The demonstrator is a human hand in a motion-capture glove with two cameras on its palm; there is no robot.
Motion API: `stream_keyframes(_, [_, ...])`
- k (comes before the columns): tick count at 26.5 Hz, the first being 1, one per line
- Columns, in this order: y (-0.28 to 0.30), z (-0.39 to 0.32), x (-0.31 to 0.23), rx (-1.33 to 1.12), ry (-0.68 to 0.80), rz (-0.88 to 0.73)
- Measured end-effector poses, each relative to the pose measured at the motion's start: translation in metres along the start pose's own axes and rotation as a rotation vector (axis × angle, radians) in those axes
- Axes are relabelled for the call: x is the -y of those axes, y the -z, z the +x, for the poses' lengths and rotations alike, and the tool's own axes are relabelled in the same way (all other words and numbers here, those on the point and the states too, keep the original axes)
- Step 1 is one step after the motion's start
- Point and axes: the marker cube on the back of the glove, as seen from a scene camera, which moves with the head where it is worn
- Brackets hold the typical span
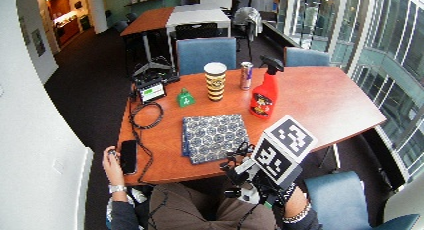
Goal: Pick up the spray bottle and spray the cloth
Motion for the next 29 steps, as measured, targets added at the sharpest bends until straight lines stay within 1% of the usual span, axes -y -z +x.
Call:
stream_keyframes(12, [0.000,0.001,0.003,-0.005,0.001,-0.001])
stream_keyframes(19, [0.002,0.003,0.016,-0.027,-0.012,0.019])
stream_keyframes(25, [0.011,0.021,0.038,-0.109,-0.098,0.098])
stream_keyframes(29, [0.017,0.042,0.053,-0.118,-0.177,0.188])
